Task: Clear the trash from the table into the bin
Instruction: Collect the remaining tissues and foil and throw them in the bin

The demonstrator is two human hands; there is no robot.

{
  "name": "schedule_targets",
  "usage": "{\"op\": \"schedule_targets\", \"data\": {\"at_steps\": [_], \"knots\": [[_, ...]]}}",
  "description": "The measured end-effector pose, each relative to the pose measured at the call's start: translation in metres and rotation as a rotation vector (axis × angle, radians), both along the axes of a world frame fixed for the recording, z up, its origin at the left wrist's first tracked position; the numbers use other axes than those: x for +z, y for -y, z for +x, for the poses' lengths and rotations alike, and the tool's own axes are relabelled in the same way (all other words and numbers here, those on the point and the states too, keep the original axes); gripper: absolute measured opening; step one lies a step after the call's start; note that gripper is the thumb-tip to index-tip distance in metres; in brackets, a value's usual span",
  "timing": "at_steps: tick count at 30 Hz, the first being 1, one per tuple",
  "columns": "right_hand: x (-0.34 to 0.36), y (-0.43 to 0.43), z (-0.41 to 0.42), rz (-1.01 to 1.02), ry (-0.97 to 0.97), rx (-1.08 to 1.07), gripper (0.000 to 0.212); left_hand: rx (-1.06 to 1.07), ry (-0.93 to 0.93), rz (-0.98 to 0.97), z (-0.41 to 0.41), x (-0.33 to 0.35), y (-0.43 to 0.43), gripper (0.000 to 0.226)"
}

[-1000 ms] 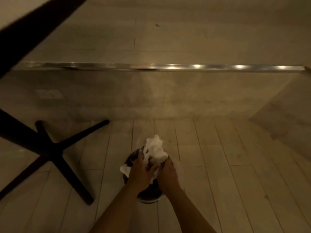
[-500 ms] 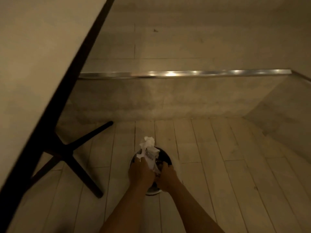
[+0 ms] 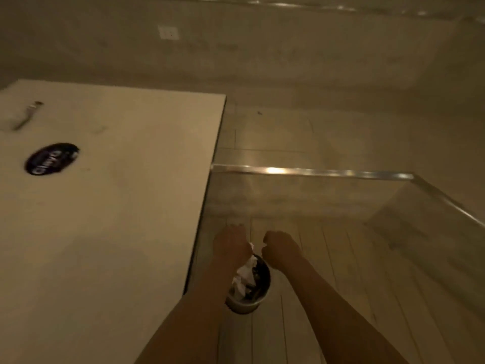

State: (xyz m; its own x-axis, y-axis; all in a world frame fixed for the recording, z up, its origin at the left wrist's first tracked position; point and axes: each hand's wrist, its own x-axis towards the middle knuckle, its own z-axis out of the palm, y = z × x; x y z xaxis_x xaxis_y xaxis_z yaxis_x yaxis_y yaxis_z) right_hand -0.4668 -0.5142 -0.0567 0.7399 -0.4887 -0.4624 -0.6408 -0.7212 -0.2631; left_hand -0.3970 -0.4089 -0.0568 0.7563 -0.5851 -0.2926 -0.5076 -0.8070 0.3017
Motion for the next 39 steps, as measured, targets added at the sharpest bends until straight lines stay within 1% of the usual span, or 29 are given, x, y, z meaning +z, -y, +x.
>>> {"op": "schedule_targets", "data": {"at_steps": [3, 6, 9, 11, 14, 18, 24, 29, 34, 37, 39], "knots": [[0.058, -0.016, 0.024, -0.027, 0.118, 0.012, 0.029, 0.011, 0.116, -0.083, 0.023, 0.054, -0.014, 0.030], [0.104, -0.049, 0.056, -0.055, 0.210, 0.061, 0.032, 0.040, 0.180, -0.091, 0.057, 0.094, -0.047, 0.029], [0.126, -0.082, 0.088, -0.084, 0.256, 0.120, 0.030, 0.117, 0.246, -0.088, 0.092, 0.111, -0.085, 0.029], [0.133, -0.106, 0.112, -0.087, 0.282, 0.154, 0.029, 0.182, 0.258, -0.088, 0.115, 0.115, -0.115, 0.029], [0.137, -0.140, 0.146, -0.029, 0.249, 0.175, 0.031, 0.263, 0.251, -0.074, 0.147, 0.117, -0.161, 0.028], [0.129, -0.191, 0.190, -0.082, 0.291, 0.282, 0.029, 0.362, 0.259, -0.054, 0.186, 0.110, -0.235, 0.027], [0.122, -0.277, 0.270, -0.067, 0.283, 0.385, 0.031, 0.517, 0.248, -0.008, 0.241, 0.094, -0.361, 0.029], [0.117, -0.350, 0.347, -0.019, 0.271, 0.393, 0.029, 0.541, 0.290, 0.003, 0.305, 0.093, -0.449, 0.029], [0.110, -0.400, 0.397, 0.008, 0.247, 0.381, 0.028, 0.550, 0.353, -0.024, 0.360, 0.095, -0.500, 0.033], [0.104, -0.420, 0.422, -0.007, 0.258, 0.393, 0.026, 0.643, 0.410, -0.045, 0.390, 0.091, -0.522, 0.037], [0.100, -0.426, 0.435, -0.018, 0.267, 0.397, 0.025, 0.753, 0.417, -0.085, 0.401, 0.083, -0.533, 0.051]]}}
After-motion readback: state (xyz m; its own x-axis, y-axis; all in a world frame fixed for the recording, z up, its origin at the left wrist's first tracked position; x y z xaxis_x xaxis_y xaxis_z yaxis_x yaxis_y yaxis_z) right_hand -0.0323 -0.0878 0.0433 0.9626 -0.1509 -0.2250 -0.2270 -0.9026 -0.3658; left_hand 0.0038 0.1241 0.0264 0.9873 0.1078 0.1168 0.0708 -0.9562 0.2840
